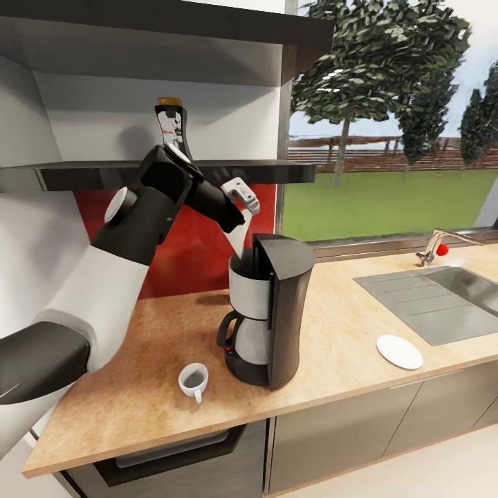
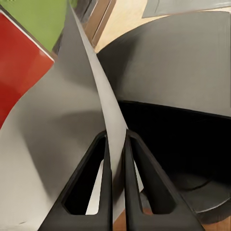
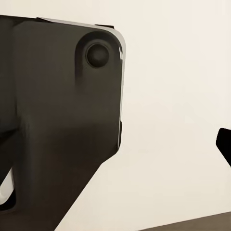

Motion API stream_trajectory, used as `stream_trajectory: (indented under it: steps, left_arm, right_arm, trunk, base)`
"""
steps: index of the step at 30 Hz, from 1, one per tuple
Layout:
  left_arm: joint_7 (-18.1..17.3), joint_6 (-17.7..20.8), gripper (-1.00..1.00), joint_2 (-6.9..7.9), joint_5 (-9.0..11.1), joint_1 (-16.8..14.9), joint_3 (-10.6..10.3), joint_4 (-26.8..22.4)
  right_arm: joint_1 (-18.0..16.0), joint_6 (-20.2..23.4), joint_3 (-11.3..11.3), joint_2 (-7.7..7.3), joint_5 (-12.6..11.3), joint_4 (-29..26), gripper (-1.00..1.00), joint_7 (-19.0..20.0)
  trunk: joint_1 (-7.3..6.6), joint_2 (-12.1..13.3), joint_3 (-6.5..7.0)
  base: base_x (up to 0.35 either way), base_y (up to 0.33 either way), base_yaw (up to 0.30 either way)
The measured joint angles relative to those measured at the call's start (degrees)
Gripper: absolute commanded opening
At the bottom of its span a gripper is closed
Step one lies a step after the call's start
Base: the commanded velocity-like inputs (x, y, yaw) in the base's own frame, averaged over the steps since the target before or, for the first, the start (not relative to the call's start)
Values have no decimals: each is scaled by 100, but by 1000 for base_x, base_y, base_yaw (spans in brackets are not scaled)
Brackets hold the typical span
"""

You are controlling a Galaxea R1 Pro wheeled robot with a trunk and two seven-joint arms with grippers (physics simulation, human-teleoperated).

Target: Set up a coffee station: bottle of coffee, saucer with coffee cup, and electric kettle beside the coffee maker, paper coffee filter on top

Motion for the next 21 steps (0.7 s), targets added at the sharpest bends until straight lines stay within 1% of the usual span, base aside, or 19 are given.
stream_trajectory:
  steps: [4,10,14,21]
  left_arm:
    - [111,-89,-100,-19,-46,82,12,1]
    - [408,-102,-100,-37,-30,151,25,1]
    - [431,-101,-100,-44,-10,188,25,1]
    - [685,-95,-100,-133,7,302,31,1]
  right_arm:
    - [0,0,0,0,0,1,100,0]
    - [0,0,0,0,0,3,100,0]
    - [0,0,0,0,0,4,100,0]
    - [0,0,-10,0,0,4,100,-1]
  trunk:
    - [0,0,0]
    - [0,0,0]
    - [0,0,0]
    - [0,0,0]
  base:
    - [0,0,0]
    - [0,0,0]
    - [0,0,0]
    - [0,0,0]
